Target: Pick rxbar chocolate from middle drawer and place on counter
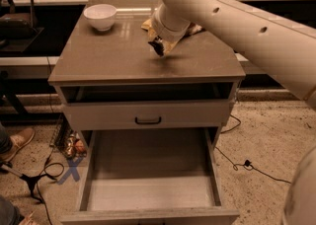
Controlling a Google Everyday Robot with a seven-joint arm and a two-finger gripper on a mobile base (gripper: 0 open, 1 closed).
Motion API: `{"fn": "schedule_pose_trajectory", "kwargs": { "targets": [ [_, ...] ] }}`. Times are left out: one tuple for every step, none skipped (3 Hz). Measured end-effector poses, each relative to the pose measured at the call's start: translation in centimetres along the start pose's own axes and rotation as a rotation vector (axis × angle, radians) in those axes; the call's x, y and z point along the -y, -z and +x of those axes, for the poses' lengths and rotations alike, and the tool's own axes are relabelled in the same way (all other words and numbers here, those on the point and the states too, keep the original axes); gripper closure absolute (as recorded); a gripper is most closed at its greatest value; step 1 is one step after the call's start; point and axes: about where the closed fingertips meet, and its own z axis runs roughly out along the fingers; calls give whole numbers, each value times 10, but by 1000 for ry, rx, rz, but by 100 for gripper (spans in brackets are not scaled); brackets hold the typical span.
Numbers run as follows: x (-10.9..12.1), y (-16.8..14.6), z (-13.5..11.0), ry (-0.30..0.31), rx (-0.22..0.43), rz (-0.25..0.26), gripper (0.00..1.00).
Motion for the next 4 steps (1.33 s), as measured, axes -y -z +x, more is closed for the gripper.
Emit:
{"fn": "schedule_pose_trajectory", "kwargs": {
  "targets": [
    [4,-12,-8,49,24,-45,51],
    [5,-20,-14,81,49,-79,28],
    [5,-24,-17,98,68,-103,4],
    [5,-23,-16,97,77,-111,0]
  ]
}}
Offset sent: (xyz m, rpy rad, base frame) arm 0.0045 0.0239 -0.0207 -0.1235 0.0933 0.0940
